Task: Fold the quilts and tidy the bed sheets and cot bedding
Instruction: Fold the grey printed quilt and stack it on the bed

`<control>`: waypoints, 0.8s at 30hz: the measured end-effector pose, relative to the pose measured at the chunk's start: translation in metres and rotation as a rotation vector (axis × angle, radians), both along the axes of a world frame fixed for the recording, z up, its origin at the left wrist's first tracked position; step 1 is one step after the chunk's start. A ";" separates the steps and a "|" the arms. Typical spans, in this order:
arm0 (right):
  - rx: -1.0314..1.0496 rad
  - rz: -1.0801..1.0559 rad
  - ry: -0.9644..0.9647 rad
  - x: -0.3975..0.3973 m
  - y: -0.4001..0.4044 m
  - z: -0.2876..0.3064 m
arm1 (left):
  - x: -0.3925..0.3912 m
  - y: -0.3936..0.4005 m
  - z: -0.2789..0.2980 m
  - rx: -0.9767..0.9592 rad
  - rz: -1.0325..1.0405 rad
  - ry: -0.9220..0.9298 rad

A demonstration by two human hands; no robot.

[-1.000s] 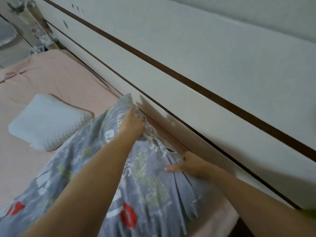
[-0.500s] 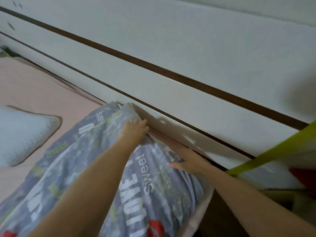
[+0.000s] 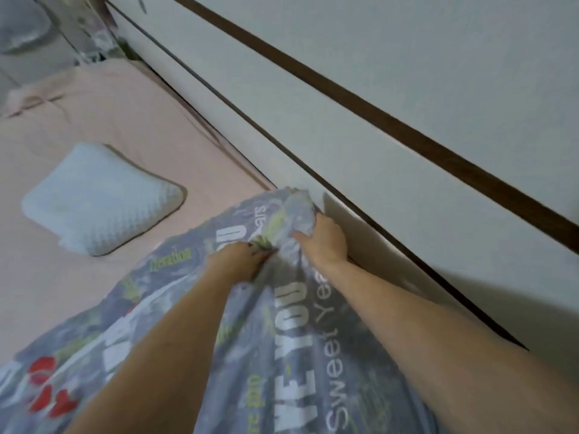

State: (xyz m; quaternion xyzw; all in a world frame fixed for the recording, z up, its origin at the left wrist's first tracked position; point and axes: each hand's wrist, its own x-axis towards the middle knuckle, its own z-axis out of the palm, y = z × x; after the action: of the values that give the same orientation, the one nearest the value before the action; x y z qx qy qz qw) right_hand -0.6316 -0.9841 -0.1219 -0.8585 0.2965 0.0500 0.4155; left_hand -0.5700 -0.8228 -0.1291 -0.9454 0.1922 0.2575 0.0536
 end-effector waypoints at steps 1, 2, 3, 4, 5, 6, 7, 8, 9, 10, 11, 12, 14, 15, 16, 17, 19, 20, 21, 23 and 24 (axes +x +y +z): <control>-0.062 0.009 -0.148 0.011 0.001 0.005 | 0.005 -0.001 0.003 -0.126 0.058 -0.143; -0.064 -0.020 -0.286 0.026 0.002 0.014 | 0.014 -0.007 0.012 -0.270 0.163 -0.324; -0.040 -0.048 -0.393 0.051 0.007 0.019 | 0.033 -0.008 0.023 -0.375 0.282 -0.496; -0.016 -0.099 -0.469 0.073 0.007 0.026 | 0.053 -0.013 0.035 -0.430 0.304 -0.646; -0.024 -0.126 -0.515 0.091 0.005 0.027 | 0.069 -0.017 0.044 -0.455 0.298 -0.732; -0.060 -0.122 -0.519 0.110 0.006 0.023 | 0.085 -0.016 0.045 -0.456 0.291 -0.786; -0.117 -0.075 -0.465 0.117 0.003 0.013 | 0.092 -0.015 0.039 -0.399 0.281 -0.745; -0.176 0.006 -0.341 0.122 0.004 -0.003 | 0.093 -0.011 0.022 -0.308 0.271 -0.646; -0.242 0.115 -0.152 0.120 0.006 -0.025 | 0.084 -0.005 -0.001 -0.185 0.267 -0.472; -0.298 0.225 0.058 0.115 0.010 -0.047 | 0.071 0.005 -0.027 -0.093 0.246 -0.294; -0.330 0.275 0.206 0.105 0.010 -0.060 | 0.056 0.015 -0.043 -0.069 0.193 -0.165; -0.389 0.293 0.274 0.099 0.014 -0.068 | 0.048 0.028 -0.056 -0.113 0.152 -0.129; -0.588 0.290 0.169 0.097 0.026 -0.066 | 0.048 0.055 -0.058 -0.245 0.108 -0.214; -0.685 0.335 0.049 0.095 0.039 -0.057 | 0.047 0.074 -0.052 -0.255 0.118 -0.251; -0.749 0.397 -0.099 0.096 0.045 -0.049 | 0.051 0.084 -0.047 -0.255 0.146 -0.306; -0.762 0.514 -0.245 0.097 0.066 -0.039 | 0.050 0.107 -0.042 -0.253 0.234 -0.348; -0.619 0.818 -0.350 0.090 0.112 -0.018 | 0.041 0.152 -0.030 -0.184 0.407 -0.341; -0.525 0.968 -0.340 0.084 0.145 -0.011 | 0.033 0.183 -0.023 -0.107 0.453 -0.297; -0.452 1.080 -0.306 0.077 0.180 -0.007 | 0.022 0.216 -0.019 -0.034 0.462 -0.233; -0.404 1.204 -0.293 0.069 0.246 -0.005 | 0.005 0.276 -0.012 0.115 0.449 -0.125; -0.397 1.227 -0.287 0.067 0.279 -0.006 | -0.003 0.307 -0.010 0.171 0.450 -0.099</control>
State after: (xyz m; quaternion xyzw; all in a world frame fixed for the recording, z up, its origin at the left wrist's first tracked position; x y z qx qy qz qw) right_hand -0.5650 -0.7050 -0.1278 -0.9301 -0.3012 0.1072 0.1807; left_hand -0.5730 -0.5162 -0.1389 -0.9680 -0.0487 0.2314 0.0839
